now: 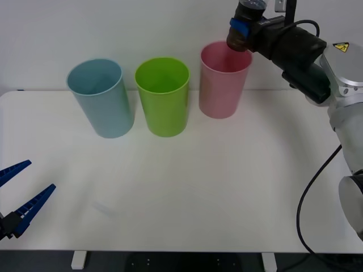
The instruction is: Grasp the object on the table and drop it into the matching bin: aluminum can to the light blue bin, PET bottle to the pink bin.
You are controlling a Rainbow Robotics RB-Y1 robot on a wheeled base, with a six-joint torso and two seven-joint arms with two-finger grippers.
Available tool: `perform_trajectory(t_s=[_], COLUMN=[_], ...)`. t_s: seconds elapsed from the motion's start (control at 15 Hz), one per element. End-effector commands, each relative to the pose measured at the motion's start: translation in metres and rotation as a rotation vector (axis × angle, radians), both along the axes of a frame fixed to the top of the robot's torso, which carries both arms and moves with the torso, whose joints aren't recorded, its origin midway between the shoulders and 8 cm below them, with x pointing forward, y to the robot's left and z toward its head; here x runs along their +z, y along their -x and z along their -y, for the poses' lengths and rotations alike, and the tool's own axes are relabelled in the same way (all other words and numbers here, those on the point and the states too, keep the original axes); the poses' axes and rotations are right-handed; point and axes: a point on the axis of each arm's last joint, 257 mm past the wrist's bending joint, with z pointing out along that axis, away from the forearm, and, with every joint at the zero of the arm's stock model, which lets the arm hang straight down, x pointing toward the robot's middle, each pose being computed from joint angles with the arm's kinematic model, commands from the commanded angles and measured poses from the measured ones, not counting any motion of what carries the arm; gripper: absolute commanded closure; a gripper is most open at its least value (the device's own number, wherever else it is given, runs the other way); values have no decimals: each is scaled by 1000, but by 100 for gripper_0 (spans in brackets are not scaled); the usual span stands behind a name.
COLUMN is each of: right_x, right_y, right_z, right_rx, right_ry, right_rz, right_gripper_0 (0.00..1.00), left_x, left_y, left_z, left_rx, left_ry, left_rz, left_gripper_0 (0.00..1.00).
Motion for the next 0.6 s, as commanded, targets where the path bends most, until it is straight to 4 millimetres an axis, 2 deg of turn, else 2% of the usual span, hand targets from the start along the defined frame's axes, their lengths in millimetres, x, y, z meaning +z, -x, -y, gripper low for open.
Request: perform_trajectory(t_s=[0.07,0.47,0.53,0.6], right_x=[-4,-10,-10,-9], right_y=[-9,-10,-10,-9], right_z=[-9,-22,-23,-23], right_rx=[-42,-50,-49,-49], right_ry=[-4,9,15,18], right_rz=[-1,1,2,6], right_gripper_0=[97,94,90,68], left_x=[0,0,0,0], left_y=[0,0,0,0], left_z=[0,0,0,0], left_rx=[0,0,0,0], left_ry=[0,0,0,0], left_rz=[0,0,0,0], left_gripper_0=[0,0,0,0])
